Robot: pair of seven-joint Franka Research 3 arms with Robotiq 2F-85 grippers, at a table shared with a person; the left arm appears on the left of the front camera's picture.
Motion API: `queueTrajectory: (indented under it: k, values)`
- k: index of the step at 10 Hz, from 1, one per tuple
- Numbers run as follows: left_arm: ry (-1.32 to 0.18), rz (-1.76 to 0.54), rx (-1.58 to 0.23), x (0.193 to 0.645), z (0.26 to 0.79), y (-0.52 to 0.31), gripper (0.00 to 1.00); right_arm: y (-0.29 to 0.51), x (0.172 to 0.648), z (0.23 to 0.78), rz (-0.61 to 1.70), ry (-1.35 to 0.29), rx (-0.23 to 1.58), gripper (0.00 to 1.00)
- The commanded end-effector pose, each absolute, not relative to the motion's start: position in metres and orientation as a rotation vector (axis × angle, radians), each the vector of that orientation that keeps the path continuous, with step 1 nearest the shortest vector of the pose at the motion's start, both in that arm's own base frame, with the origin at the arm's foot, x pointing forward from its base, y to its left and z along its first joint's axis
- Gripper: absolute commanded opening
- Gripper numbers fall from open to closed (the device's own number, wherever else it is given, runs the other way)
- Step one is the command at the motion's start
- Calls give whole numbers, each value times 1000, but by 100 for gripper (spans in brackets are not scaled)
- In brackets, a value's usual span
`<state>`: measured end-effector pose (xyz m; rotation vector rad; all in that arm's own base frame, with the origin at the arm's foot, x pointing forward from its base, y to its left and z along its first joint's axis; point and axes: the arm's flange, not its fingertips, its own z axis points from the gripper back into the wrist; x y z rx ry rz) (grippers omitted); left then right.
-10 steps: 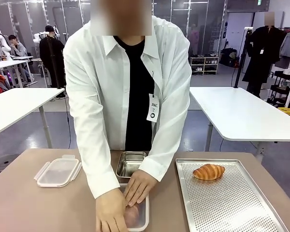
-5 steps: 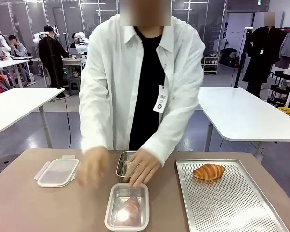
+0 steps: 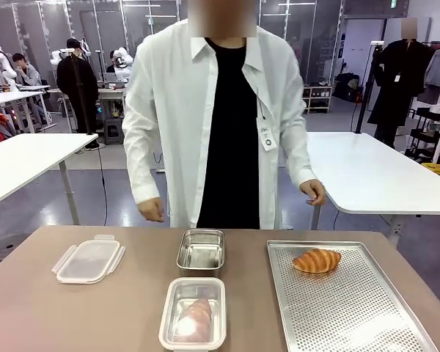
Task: Place the bread into the airtight container.
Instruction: Pick up a Butter Roll and place it into an empty Airtight Container.
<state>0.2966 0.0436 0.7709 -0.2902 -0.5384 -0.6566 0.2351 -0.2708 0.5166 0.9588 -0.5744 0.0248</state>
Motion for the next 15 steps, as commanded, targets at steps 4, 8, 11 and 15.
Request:
queueTrajectory:
  k: [4,8,11,15]
  values:
    - [-538,-678,-294,295,771,44,100,-271,234,516,41,-591,960,100]
    - [-538,-678,-294,295,771,44,100,-251,240,546,233,-608,780,100]
    - [-538,-678,-294,295,771,44,100,-171,280,579,673,-517,422,100]
    - [-538,-678,-294,295,771,44,100,-55,328,554,1261,-401,-20,100]
